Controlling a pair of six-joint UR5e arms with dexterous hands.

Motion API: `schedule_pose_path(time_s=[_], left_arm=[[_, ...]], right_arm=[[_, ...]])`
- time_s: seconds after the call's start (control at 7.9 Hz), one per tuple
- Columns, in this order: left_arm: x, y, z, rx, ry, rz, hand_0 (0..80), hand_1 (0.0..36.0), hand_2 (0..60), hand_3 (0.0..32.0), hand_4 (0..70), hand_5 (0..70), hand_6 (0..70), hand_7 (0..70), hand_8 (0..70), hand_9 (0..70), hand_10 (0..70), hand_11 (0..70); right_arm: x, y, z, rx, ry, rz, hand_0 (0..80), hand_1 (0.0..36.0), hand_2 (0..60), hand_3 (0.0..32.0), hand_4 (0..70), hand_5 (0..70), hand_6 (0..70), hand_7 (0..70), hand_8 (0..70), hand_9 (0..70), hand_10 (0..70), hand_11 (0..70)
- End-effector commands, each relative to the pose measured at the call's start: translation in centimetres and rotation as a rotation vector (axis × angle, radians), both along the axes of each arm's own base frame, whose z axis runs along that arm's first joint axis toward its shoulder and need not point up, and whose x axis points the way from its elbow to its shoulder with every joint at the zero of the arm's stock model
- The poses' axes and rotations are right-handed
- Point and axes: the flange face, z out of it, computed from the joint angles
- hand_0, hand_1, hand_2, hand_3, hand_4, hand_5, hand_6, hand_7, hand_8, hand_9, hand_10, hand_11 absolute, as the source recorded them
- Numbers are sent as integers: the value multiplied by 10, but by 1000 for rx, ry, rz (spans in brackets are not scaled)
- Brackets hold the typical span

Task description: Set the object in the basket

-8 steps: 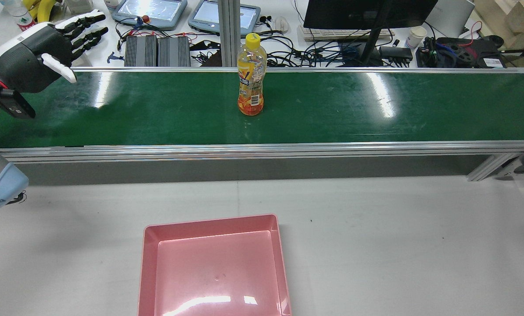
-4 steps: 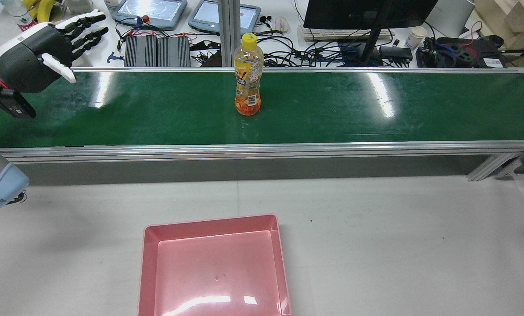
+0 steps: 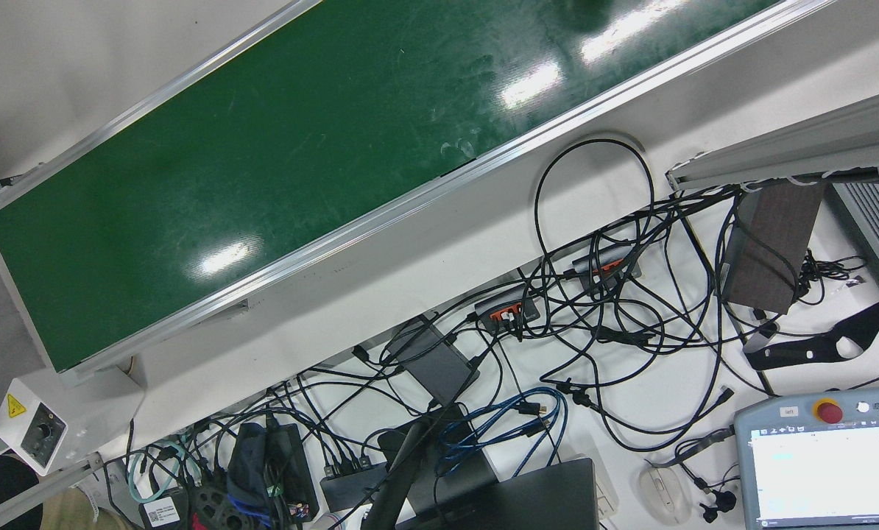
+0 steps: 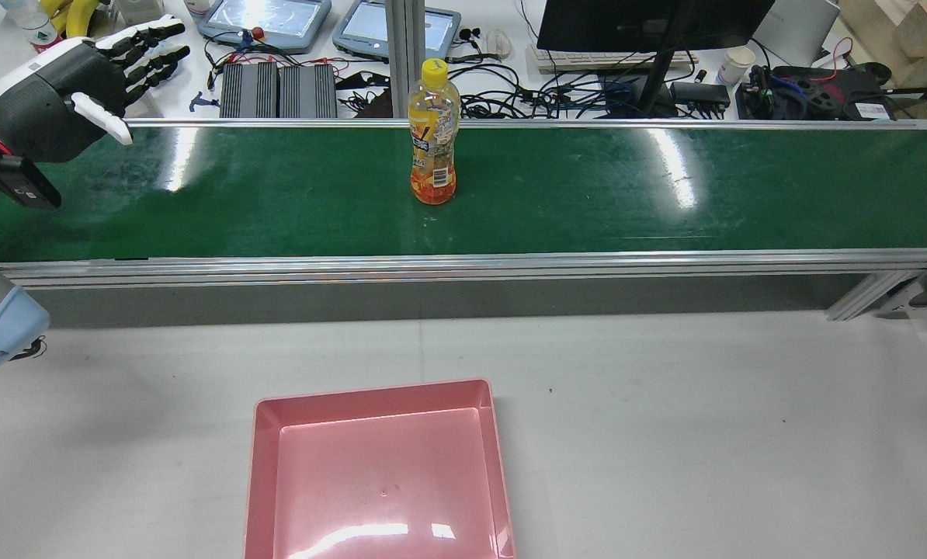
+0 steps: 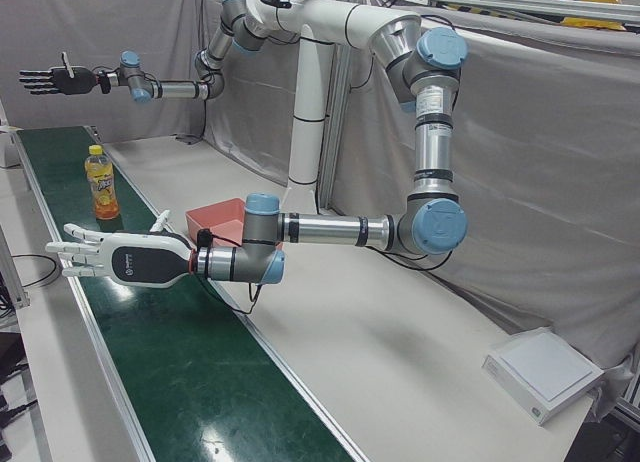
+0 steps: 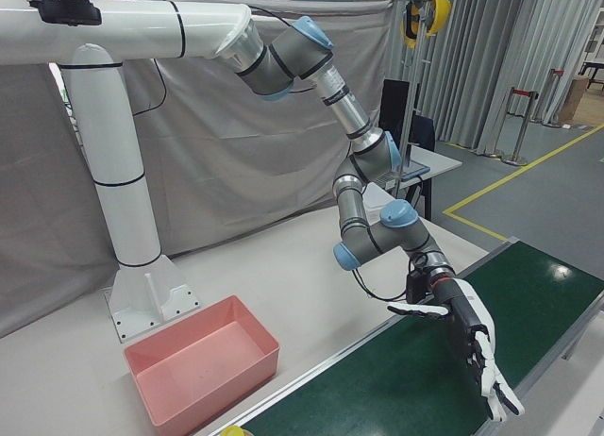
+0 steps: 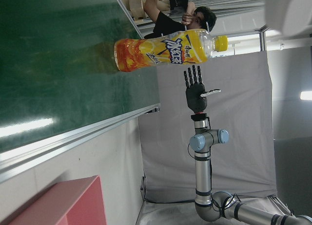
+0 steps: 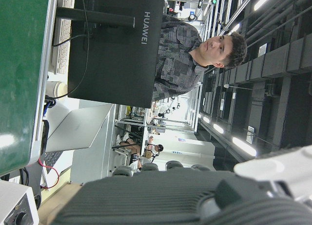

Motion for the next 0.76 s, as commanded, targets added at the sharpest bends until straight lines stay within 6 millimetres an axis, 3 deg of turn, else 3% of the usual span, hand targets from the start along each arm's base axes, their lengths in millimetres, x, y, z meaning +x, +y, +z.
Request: schedule_pose_path(time_s=[0.0, 0.51, 0.63], left_arm=[[-2, 0, -1, 1, 2, -2, 644, 41, 0, 24, 131, 157, 0, 15, 80, 106, 15, 37], [1, 0, -2, 3, -3, 0, 641, 38, 0, 20, 137, 160, 0, 15, 79, 105, 13, 35], [6, -2, -11, 9, -1, 4, 638, 36, 0, 20, 138, 162, 0, 14, 79, 105, 12, 33]], right_arm=[[0, 0, 0, 0, 0, 0, 0, 0, 0, 0, 0, 0, 0, 0, 0, 0, 0, 0], [1, 0, 0, 0, 0, 1, 0, 0, 0, 0, 0, 0, 0, 0, 0, 0, 0, 0], [0, 0, 0, 0, 2, 0, 0, 0, 0, 0, 0, 0, 0, 0, 0, 0, 0, 0]])
